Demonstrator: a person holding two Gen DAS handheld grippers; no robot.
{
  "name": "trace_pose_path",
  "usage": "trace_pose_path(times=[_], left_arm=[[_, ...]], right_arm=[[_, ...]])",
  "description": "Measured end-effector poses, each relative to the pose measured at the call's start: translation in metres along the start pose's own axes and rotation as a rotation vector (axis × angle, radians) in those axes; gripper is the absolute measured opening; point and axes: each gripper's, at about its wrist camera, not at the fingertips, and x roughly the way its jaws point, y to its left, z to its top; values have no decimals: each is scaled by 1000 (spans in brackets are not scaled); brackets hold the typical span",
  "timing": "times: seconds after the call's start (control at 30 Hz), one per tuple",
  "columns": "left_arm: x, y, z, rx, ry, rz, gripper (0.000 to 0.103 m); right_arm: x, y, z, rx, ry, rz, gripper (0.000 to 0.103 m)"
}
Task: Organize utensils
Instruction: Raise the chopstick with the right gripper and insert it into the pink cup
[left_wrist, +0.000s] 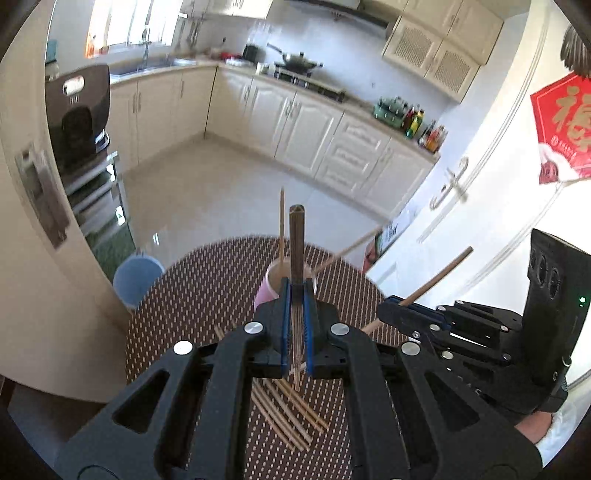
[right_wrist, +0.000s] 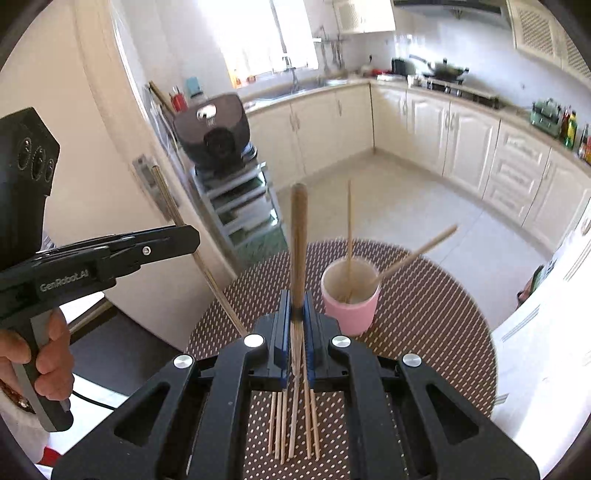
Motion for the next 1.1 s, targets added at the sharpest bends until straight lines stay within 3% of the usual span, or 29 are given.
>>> trace_pose_path(times=[0.3, 0.57, 1.1], left_arm=[[13, -4, 49, -32, -107, 41, 6], [51, 3, 72, -57, -115, 67, 6], [123, 10, 41, -11, 41, 119, 7]], right_arm=[[-5, -23, 37, -6, -86, -44, 5], [21, -43, 51, -1, -79, -69, 5], [74, -67, 28, 60, 72, -45, 5]])
